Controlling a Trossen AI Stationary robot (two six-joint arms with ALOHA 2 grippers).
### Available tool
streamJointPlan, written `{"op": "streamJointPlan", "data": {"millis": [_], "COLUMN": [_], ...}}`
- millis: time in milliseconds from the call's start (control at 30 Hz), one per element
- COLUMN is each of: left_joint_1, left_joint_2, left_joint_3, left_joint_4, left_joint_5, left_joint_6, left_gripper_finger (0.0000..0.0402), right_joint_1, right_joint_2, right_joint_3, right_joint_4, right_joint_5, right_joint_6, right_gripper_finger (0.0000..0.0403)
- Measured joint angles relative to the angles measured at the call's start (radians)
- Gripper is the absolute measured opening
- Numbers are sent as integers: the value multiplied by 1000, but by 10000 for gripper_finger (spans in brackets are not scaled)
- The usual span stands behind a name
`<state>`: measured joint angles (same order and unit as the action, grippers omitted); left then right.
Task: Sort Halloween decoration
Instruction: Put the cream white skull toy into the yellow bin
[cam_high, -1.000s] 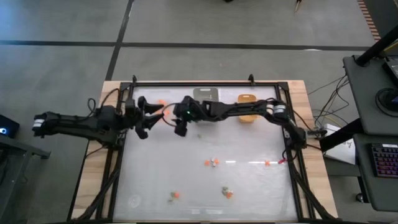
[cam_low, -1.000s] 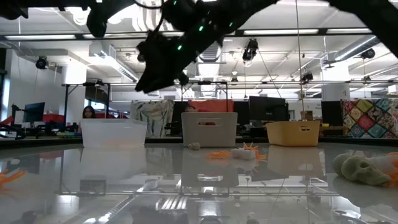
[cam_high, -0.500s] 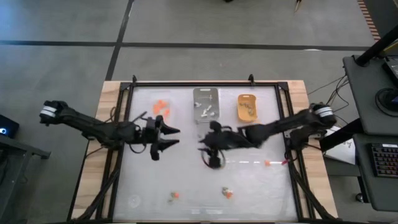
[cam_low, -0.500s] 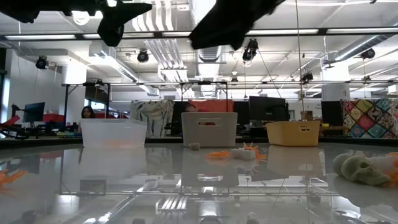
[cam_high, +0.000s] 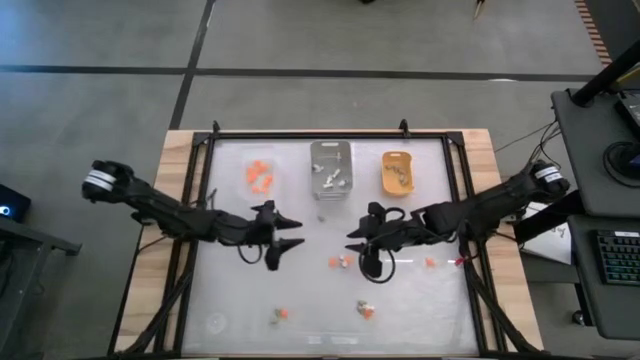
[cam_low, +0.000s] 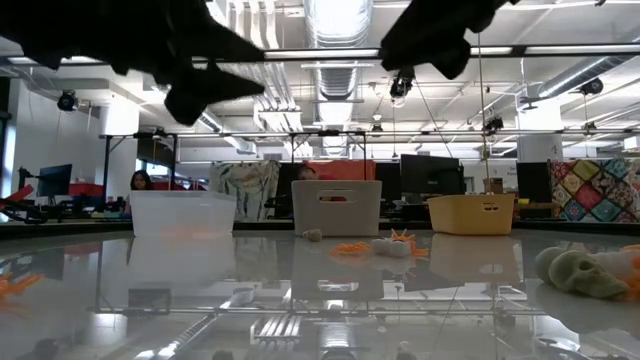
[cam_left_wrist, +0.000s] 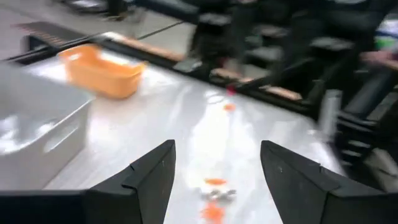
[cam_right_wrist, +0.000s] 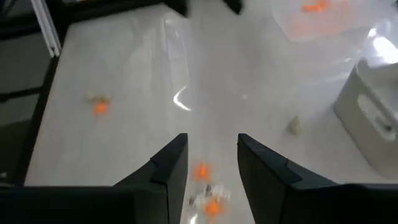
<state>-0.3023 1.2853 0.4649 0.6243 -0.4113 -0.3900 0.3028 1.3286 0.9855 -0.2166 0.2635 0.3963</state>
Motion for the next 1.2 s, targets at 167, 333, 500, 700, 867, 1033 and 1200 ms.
{"op": "streamJointPlan", "data": {"millis": [167,333,500,700,867,1033,1200], "left_joint_1": [2,3,23,60,87,117,136], "left_joint_2": [134,274,412,546,628,678,691], "left_joint_3": [45,120,159,193,245,288,283], "left_joint_4": [3,6,-2,24,33,36,34], "left_joint_5": [-107,-105,-223,-311,-306,-306,-313], "left_joint_6": [-2,58,90,132,151,172,170], "left_gripper_finger": [221,244,265,263,253,246,240], "right_joint_1": [6,8,11,11,11,11,11], "right_joint_2": [-4,3,4,4,4,4,4], "right_joint_3": [0,0,0,0,0,0,0], "right_joint_4": [-21,-22,-28,-38,-41,-43,-50], "right_joint_5": [-1,-1,0,3,53,54,54], "right_joint_6": [6,5,4,-1,-3,-3,-3], "right_gripper_finger": [130,126,123,120,119,120,115]}}
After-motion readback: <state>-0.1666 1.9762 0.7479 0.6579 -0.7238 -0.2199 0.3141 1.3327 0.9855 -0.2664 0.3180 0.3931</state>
